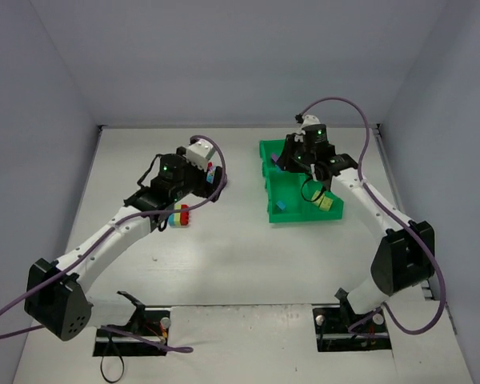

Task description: Sort the legos into containers by color

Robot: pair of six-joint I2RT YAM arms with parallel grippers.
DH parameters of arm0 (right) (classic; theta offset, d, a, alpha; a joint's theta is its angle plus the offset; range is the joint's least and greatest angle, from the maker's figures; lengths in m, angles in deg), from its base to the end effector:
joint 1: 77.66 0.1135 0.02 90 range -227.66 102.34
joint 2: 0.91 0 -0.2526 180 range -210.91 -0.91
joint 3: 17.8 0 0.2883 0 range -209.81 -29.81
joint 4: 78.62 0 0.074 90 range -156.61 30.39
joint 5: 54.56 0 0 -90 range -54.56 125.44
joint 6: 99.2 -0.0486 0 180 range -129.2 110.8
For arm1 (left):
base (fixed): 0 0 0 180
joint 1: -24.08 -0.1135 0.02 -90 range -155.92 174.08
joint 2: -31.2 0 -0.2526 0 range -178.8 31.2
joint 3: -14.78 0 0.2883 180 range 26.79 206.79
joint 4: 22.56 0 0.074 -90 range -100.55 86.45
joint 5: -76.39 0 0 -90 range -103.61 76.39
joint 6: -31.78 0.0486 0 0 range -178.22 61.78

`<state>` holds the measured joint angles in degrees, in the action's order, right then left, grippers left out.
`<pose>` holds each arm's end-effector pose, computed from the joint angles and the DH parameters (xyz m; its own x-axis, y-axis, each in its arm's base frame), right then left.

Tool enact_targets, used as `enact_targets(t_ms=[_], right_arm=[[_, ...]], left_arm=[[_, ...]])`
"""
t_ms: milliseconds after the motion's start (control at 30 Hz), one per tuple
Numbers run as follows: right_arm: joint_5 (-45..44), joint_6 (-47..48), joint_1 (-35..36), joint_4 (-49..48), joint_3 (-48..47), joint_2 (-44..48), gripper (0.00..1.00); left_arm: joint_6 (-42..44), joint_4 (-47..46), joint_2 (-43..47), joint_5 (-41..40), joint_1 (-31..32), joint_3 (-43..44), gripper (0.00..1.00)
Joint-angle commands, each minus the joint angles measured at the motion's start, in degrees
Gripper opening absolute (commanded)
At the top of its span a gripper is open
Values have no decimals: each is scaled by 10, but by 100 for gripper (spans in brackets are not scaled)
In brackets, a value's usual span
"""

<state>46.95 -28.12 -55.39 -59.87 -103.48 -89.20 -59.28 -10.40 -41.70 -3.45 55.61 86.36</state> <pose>0.3792 0.1658 0.3086 -0.4950 0.1406 -0.8574 -0.4047 0.8359 0.3707 0.2959 -0.1916 0.3199 -0.2109 0.1080 -0.9715 0.6572 0.7514 -0.0591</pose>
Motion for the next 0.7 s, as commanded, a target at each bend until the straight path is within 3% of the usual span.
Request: enact_targets(t_ms=[0, 267, 400, 533, 667], right_arm=[[-103, 22, -22, -26, -2, -19, 0], [-149, 1, -29, -26, 4, -94, 17], [-137, -5, -29, -27, 6, -106, 29], [-125, -1, -28, -27, 11, -92, 47], [-115, 10, -25, -26, 21, -64, 52]], left_arm=[[-117, 56, 28, -67, -31, 5, 88], [-182, 194, 50, -79, -128, -17, 88], [-175, 216, 49, -64, -149, -28, 88], [-176, 229, 37, -38, -169, -31, 88], [-168, 235, 13, -31, -171, -28, 88]])
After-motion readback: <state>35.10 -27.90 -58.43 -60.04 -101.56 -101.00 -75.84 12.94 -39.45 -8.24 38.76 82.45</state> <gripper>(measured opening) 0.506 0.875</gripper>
